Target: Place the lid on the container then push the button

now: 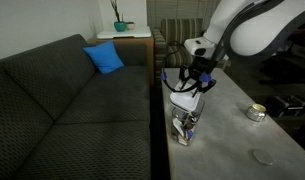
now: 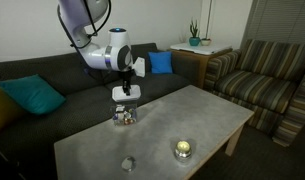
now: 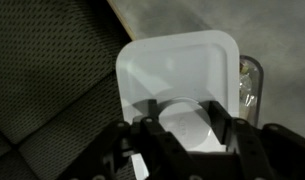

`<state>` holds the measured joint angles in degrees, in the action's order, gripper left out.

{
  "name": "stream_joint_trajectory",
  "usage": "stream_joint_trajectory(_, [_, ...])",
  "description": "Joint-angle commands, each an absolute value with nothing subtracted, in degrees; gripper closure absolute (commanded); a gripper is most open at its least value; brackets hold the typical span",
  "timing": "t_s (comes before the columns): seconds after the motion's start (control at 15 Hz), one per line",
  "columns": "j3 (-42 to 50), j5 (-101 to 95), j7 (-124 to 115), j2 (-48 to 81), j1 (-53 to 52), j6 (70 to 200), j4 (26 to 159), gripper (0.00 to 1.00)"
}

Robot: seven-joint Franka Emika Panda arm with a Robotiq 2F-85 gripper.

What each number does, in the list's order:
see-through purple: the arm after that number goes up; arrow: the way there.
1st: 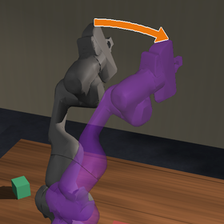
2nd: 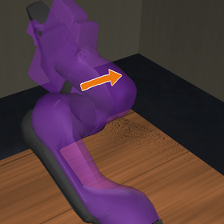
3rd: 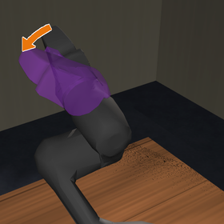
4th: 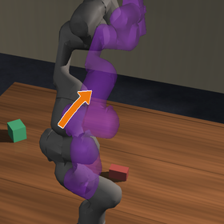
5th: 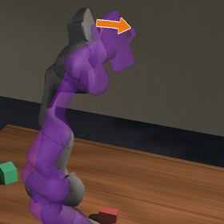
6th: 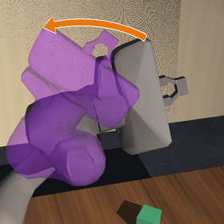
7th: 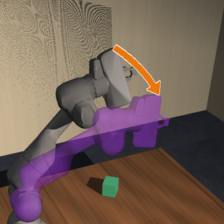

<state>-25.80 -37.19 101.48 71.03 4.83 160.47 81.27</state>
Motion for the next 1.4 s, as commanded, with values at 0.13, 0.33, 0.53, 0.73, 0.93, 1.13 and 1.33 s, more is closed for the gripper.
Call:
stream_joint_trajectory(0.13, [-23.5,-25.4,112.9,68.9,1.8,154.8,81.0,0.72])
stream_joint_trajectory(0.33, [-19.5,-22.3,110.7,67.6,-1.7,155.0,81.2,0.72])
stream_joint_trajectory(0.53, [-15.9,-20.9,108.3,66.6,-4.8,155.1,81.6,0.72])
stream_joint_trajectory(0.73, [-14.0,-20.4,106.3,66.0,-6.6,154.6,82.0,0.72])
stream_joint_trajectory(0.93, [-13.8,-20.3,105.8,65.6,-7.1,153.6,82.5,0.72])
stream_joint_trajectory(1.13, [-14.0,-20.2,105.7,65.1,-7.0,153.0,83.2,0.72])
stream_joint_trajectory(1.33, [-14.2,-20.0,105.8,65.1,-6.9,152.8,83.5,0.72])
